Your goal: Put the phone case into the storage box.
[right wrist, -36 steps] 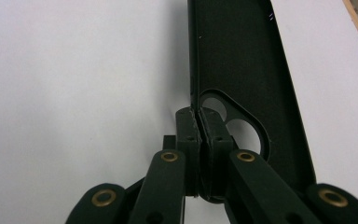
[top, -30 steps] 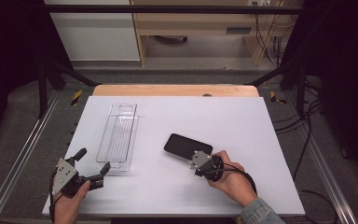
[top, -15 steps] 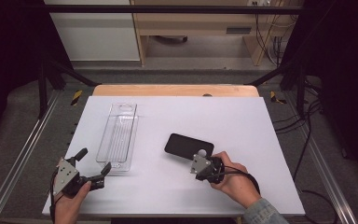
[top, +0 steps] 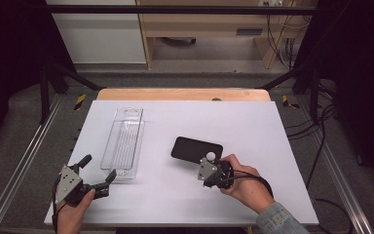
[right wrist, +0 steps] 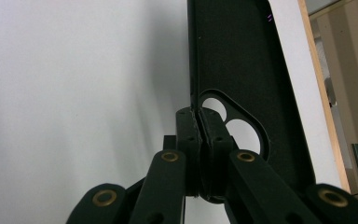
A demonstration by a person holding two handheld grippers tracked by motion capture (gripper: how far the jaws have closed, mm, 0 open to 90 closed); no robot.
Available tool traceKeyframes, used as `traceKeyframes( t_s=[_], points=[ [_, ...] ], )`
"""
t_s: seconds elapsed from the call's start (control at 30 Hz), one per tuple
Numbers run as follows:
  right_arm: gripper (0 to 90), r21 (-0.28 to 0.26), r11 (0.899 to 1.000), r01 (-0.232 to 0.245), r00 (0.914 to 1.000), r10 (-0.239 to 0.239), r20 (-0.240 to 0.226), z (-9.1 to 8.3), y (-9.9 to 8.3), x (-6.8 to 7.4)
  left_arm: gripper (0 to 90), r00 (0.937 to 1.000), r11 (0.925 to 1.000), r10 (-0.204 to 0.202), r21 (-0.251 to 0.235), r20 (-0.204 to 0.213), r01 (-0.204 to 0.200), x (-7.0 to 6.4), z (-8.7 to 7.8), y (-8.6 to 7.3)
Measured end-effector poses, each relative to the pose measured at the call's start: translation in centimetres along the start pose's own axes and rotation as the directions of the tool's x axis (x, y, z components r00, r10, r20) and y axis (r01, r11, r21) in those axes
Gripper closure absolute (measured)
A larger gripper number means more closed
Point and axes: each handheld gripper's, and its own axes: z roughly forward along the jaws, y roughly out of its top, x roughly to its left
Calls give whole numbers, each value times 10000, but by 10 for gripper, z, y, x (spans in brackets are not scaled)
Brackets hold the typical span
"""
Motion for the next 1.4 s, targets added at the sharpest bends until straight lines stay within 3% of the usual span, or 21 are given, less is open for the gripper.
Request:
traceKeyframes(
  t_s=[0.43, 0.6, 1.07, 1.3, 1.4],
  points=[
    [875, 49, 9999, 88, 10000, -88, 19, -3, 3, 1, 10, 10000, 10000, 49, 71, -75, -49, -1, -1, 1],
    [875, 16, 9988, 487, 9988, -487, 102, -5, 3, 2, 10, 10000, 9999, 68, 99, -49, -67, -2, -1, 1],
    [876, 143, 9975, 689, 9976, -689, -15, -8, 7, 1, 11, 9999, 9998, 160, 103, 19, -161, -5, -1, 2],
    [876, -43, 9972, 743, 9970, -742, 201, -13, 12, 5, 11, 9999, 9998, 170, 74, 7, -171, -5, -2, 3],
    [876, -78, 9951, 985, 9947, -982, 291, -16, 15, 9, 10, 9995, 9995, 295, 110, -78, -295, -6, -3, 4]
  ],
)
